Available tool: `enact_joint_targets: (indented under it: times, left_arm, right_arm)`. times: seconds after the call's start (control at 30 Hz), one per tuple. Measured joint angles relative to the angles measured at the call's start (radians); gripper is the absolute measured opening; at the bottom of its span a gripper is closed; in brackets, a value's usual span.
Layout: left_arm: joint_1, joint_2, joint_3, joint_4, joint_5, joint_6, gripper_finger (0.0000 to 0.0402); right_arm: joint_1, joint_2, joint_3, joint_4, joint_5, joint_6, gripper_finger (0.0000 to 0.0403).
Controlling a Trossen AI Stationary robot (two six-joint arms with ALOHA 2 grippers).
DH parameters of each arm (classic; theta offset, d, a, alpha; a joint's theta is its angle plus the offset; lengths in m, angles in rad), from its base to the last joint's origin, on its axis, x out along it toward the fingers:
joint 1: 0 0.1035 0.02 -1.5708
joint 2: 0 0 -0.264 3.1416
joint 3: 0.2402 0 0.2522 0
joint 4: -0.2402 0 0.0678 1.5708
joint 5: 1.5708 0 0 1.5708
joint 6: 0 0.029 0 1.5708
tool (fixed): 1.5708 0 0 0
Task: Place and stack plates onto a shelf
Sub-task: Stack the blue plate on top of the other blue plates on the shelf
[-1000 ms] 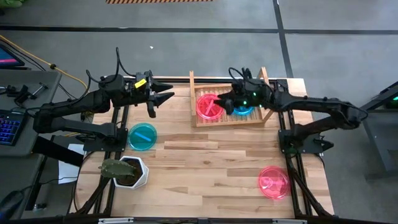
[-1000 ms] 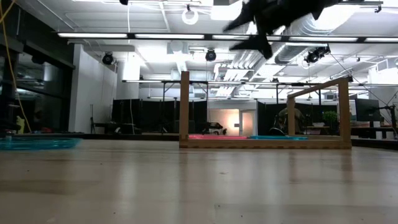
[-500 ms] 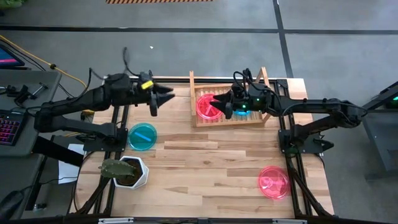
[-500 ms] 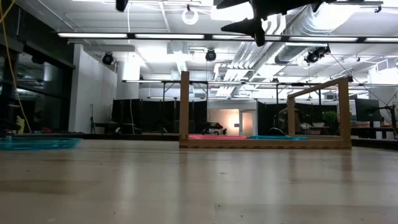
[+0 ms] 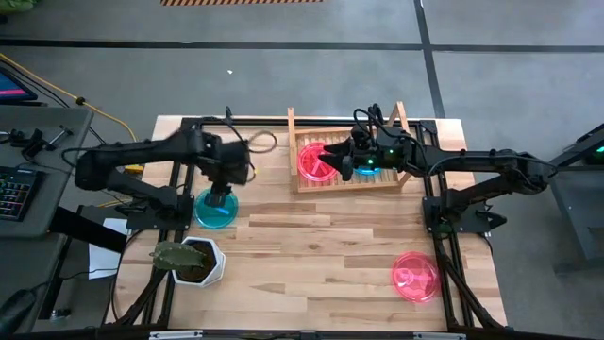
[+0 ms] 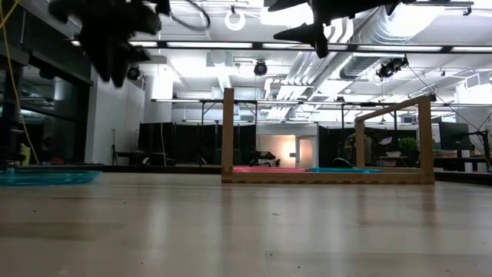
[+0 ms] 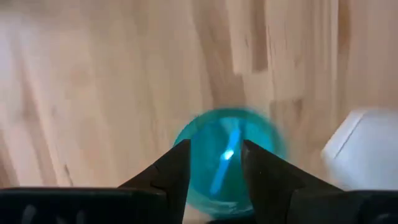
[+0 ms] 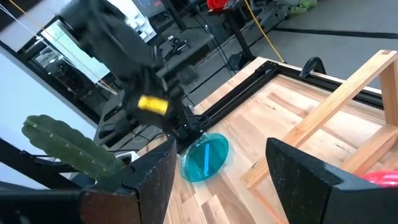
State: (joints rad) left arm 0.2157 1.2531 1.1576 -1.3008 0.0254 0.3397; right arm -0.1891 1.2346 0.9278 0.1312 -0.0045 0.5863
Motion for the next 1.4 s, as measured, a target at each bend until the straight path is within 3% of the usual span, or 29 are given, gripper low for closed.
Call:
enact_joint_targets:
  times: [0.17, 0.3, 0.53, 0.7, 1.17, 1.4]
  left_arm:
    - [0.021, 0.082, -0.135, 0.104, 0.009, 0.24, 0.0118]
    - [0.034, 0.117, -0.251, 0.155, 0.051, 0.334, 0.0106]
    - [0.033, 0.132, -0.376, 0.367, 0.026, 0.395, 0.0087]
    - [0.034, 0.132, -0.392, 0.472, -0.038, 0.416, 0.0085]
    - [0.034, 0.211, -0.392, 0.485, 0.016, 0.689, 0.0085]
    - [0.033, 0.27, -0.392, 0.483, -0.007, 0.702, 0.0085]
  right_arm:
    - [0.0, 0.0, 0.0, -0.018, -0.024, -0.001, 0.0234]
    - [0.0, 0.0, 0.0, -0.037, -0.03, -0.008, 0.0234]
    - [0.0, 0.0, -0.001, -0.039, -0.03, -0.011, 0.0234]
    - [0.0, 0.0, -0.001, -0.039, -0.029, -0.01, 0.0234]
    - [0.0, 0.0, -0.001, -0.055, -0.029, -0.01, 0.0234]
    - [0.0, 0.0, -0.001, -0.093, -0.029, -0.008, 0.0234]
